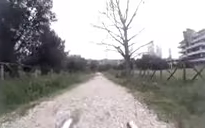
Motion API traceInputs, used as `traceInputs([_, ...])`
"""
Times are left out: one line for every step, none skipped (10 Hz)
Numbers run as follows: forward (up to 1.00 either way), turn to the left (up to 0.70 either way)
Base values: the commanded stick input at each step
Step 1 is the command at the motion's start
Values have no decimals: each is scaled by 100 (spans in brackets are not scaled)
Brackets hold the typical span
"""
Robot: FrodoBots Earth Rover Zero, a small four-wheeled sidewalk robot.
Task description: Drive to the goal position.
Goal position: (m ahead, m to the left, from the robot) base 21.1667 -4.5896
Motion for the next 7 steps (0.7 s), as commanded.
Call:
traceInputs([70,0])
traceInputs([70,0])
traceInputs([70,0])
traceInputs([70,0])
traceInputs([70,0])
traceInputs([70,0])
traceInputs([70,0])
